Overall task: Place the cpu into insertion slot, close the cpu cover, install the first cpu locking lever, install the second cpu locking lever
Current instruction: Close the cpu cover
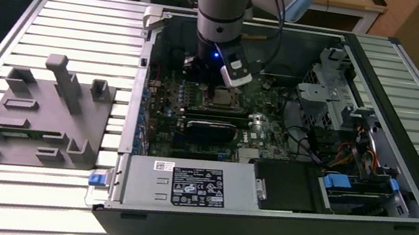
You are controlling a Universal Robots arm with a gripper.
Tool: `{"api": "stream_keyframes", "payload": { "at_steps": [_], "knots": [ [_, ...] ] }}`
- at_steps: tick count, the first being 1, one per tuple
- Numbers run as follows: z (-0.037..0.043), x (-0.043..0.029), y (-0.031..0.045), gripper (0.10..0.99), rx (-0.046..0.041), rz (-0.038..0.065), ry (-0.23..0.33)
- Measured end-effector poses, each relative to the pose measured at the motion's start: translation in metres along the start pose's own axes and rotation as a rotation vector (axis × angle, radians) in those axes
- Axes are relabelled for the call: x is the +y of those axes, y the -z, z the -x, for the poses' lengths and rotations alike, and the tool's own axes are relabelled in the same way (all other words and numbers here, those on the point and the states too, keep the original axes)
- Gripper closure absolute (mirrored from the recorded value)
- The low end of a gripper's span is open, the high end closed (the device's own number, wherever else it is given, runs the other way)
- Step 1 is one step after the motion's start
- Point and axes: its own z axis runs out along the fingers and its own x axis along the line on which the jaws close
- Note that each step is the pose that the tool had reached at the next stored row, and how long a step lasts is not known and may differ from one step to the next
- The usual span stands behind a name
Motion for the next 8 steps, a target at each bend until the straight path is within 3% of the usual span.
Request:
{"api": "stream_keyframes", "payload": {
  "at_steps": [8],
  "knots": [
    [0.0014, -0.0004, -0.0006, 0.980, 0.0001, 0.000, 0.000]
  ]
}}
